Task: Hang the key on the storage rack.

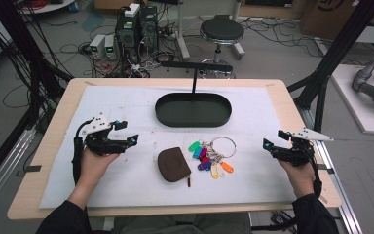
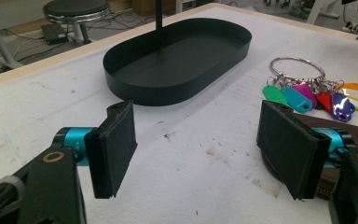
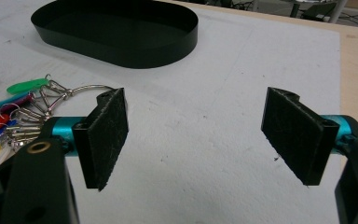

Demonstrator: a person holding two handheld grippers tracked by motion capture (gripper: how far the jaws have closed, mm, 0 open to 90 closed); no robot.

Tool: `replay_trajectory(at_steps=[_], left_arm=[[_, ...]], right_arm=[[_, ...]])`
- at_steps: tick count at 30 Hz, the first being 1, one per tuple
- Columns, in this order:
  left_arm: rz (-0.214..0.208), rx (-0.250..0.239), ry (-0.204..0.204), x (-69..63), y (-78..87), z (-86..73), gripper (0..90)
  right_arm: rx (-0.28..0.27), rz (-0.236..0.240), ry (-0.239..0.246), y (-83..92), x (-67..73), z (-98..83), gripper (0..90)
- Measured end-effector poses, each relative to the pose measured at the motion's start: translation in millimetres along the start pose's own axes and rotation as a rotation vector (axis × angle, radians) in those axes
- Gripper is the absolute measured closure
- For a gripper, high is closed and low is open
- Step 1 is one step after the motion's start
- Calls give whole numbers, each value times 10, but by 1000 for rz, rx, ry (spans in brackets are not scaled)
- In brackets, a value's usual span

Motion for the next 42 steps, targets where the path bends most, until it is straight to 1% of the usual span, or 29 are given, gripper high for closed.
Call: replay_trajectory(at_steps=[3,12,20,22,25,31,37,42], left_arm=[[1,1,6,-1,2,-2,282],[-20,12,24,-21,-2,-1,282],[-42,22,35,-82,-43,7,282],[-42,33,41,-94,-59,4,286],[-56,38,53,-118,-87,4,292],[-98,57,66,-189,-155,-1,314],[-155,91,76,-278,-258,-19,352],[-198,125,84,-358,-353,-50,367]], right_arm=[[2,1,2,-17,-1,-1,236],[6,6,7,-61,-5,0,237],[3,1,7,-47,2,5,237],[5,0,11,-51,8,3,239],[7,2,9,-54,9,1,239],[4,0,12,-44,4,3,239],[6,-2,12,-43,1,-3,240],[9,-4,13,-40,3,-10,241]])
Point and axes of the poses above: each handheld gripper's, and its own axes: y roughly backward along the jaws, z roughly out of its top, x roughly to its left, the point moved 3 cm from there along -y, roughly forward along the jaws, and after that the axes turned 7 degrees about -x, right-handed, at the moved point
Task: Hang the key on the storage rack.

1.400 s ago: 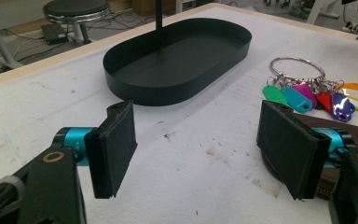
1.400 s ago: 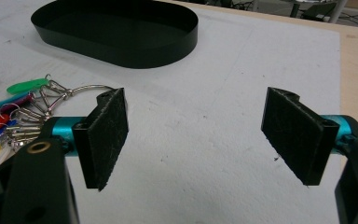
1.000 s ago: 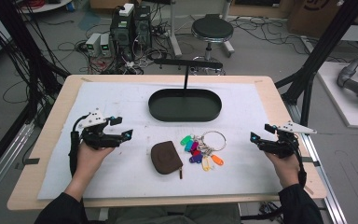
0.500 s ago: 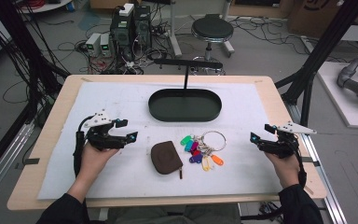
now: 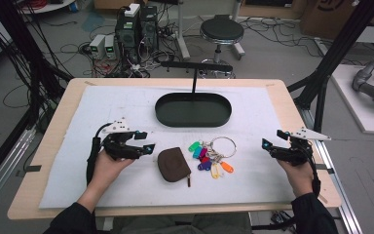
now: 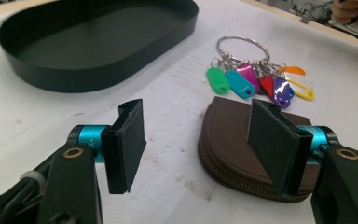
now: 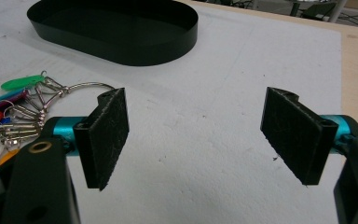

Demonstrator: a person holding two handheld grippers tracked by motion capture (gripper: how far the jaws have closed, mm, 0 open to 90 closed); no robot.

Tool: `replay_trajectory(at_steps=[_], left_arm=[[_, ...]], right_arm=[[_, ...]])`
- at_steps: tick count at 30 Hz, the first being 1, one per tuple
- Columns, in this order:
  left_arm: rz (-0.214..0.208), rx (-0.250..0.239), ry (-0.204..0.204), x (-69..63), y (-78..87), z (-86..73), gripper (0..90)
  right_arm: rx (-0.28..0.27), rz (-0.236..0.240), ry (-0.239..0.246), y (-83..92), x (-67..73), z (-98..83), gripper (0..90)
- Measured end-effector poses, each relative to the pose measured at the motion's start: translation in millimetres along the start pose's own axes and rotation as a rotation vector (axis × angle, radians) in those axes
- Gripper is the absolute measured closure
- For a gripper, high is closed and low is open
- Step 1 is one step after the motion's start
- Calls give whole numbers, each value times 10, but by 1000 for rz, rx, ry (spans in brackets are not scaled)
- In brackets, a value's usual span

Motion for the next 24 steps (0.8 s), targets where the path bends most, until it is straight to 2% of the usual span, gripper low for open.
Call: replay_trajectory(at_steps=[4,12,24], left_arm=[[-19,31,-4,-32,-77,-19,368],[-32,50,-15,-70,-146,-30,368],[-31,43,-17,-79,-126,-19,367]], right_arm=[[1,2,0,0,5,-3,242],[17,19,-1,-57,58,-18,260],[100,97,2,-480,316,-24,411]])
Point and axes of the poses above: each handheld gripper's, and its own axes: y roughly backward along the jaws, z roughly out of its top, x roughly to its left, the point moved 3 cm from there along -y, roughly forward along the jaws, and after that the axes turned 7 degrees about -x, right-handed, at the moved point
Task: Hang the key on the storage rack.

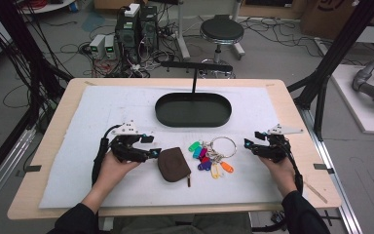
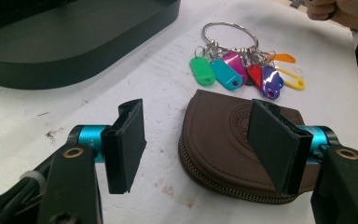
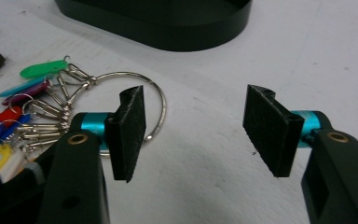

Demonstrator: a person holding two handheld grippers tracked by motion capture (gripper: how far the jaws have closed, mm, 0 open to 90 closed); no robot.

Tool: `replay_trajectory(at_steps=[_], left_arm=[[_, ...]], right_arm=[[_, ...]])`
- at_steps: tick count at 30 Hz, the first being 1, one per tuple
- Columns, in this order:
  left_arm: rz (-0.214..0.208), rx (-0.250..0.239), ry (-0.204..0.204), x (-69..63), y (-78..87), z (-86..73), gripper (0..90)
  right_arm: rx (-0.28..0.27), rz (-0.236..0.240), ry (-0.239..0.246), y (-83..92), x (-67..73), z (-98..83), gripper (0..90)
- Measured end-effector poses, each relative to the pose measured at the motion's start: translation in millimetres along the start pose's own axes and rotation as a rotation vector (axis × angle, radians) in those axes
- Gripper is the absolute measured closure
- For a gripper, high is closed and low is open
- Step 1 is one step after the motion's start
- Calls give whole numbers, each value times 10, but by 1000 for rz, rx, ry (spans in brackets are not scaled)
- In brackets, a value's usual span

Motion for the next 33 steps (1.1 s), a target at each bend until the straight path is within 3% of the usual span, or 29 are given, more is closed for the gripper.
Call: replay_trajectory(at_steps=[6,13,22,28,30,33], left_arm=[[2,-4,-4,1,6,3,367],[-1,-14,-9,-9,22,11,367],[3,-21,-20,-19,45,18,365],[10,-24,-17,-16,48,14,362],[12,-24,-18,-18,51,13,360],[20,-22,-21,-13,56,10,359]], right_arm=[[63,46,32,-201,131,25,502],[122,38,57,-368,230,42,593],[208,21,52,-480,228,-28,702],[212,2,58,-489,226,-38,764],[213,-7,103,-493,270,-38,847],[211,-15,120,-493,289,-36,858]])
Point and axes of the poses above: each handheld gripper's, and its own axes: y roughly backward along the jaws, z roughly out of its top, x roughly to its left, the point moved 3 cm from there along -y, roughly forward along the jaws, and after that the axes turned 7 degrees about -x, right-handed, at the moved point
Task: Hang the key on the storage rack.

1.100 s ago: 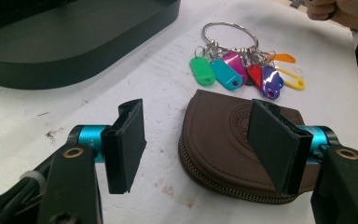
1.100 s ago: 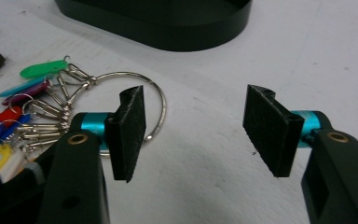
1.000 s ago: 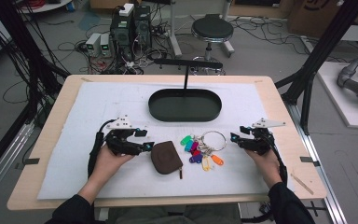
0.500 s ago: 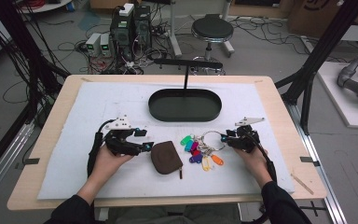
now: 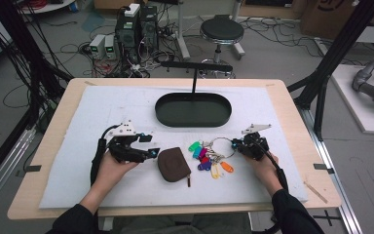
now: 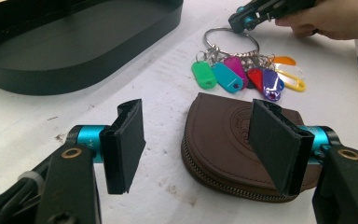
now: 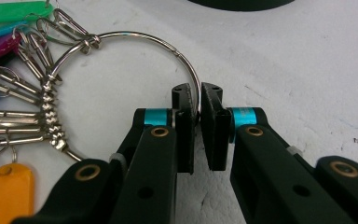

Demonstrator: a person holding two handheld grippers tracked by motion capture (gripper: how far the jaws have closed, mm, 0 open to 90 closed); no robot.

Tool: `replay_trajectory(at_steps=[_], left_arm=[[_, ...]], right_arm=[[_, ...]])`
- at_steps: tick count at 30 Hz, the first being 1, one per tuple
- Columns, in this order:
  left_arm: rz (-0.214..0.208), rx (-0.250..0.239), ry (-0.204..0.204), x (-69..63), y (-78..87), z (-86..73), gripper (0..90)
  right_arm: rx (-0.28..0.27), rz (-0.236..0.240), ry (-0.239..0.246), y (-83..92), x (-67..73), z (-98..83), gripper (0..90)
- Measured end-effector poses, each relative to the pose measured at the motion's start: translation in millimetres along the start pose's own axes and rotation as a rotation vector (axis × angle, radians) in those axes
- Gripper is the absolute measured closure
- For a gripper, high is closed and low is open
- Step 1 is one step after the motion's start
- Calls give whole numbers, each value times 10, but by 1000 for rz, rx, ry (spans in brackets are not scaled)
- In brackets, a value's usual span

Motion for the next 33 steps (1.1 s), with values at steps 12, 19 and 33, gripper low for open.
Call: replay_trajectory(at_steps=[12,19,33], left_arm=[[8,-3,1,6,19,-7,358],[14,-5,-6,3,21,-3,359],[16,-12,-14,-5,31,4,358]], right_arm=[[-107,11,-66,134,-84,66,883],[-207,41,-83,292,-38,168,883],[-292,156,-144,379,108,263,875]])
Point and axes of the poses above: each handheld gripper's, and its own axes: y roughly backward along the jaws, z roughly out of its top, x roughly to its left, the point moved 3 cm from there along -y, roughly forward along the jaws, and after that the axes turned 7 degrees about -x, right-handed, at the moved point
